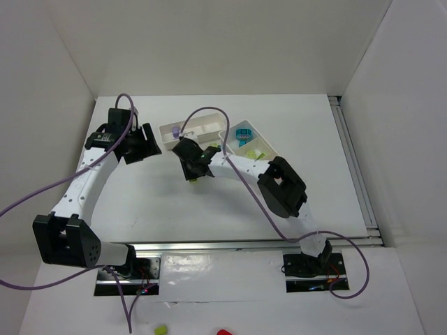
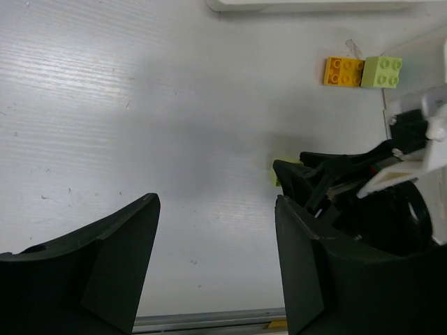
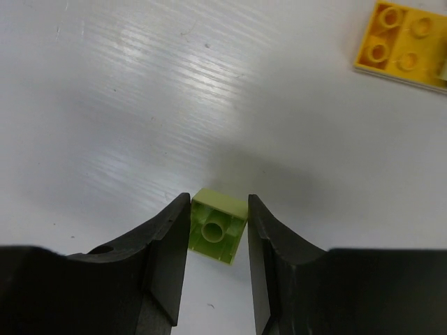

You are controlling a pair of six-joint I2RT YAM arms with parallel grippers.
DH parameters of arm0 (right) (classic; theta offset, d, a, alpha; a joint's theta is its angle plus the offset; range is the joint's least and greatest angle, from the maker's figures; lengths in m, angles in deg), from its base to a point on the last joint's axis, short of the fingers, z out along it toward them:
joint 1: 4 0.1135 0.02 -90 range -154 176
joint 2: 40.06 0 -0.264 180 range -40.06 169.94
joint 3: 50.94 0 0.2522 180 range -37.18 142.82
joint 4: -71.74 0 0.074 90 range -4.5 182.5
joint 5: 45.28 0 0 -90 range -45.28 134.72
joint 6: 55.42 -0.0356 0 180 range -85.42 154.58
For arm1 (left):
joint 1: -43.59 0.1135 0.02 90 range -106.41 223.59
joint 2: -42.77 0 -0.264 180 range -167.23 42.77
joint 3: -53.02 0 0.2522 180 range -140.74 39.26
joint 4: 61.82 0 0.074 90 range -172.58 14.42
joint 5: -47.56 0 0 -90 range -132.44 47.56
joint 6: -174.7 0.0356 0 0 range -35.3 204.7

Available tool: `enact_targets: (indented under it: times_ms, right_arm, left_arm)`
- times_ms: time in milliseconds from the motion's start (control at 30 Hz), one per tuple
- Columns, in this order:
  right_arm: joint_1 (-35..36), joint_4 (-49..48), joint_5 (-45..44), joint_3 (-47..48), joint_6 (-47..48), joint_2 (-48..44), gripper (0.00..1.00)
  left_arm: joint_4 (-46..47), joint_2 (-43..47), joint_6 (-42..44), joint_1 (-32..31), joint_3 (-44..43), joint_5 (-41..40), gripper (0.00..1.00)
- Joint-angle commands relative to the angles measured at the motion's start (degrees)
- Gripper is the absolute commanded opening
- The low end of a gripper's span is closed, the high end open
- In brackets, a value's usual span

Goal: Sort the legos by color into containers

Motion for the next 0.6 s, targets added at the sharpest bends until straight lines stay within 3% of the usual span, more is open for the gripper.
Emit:
enact_targets:
  times_ms: [0, 233, 567]
  right_arm:
    - [-0.4, 0.4, -3.7, -1.9, 0.8, -8.0, 0.33]
    - [-5.3, 2.0, -9.6, -7.1, -0.8, -17.3, 0.33]
    - [-19.8, 0.5, -11.9, -18.7, -1.3, -27.0, 0.34]
  left_arm:
    - [1.4, 1.4, -0.5, 0.4, 0.0, 0.3, 0.77]
    - [1.4, 1.4, -0.5, 0.4, 0.0, 0.3, 0.77]
    - [2.0, -1.7, -0.5, -0.8, -1.1, 2.4, 0.77]
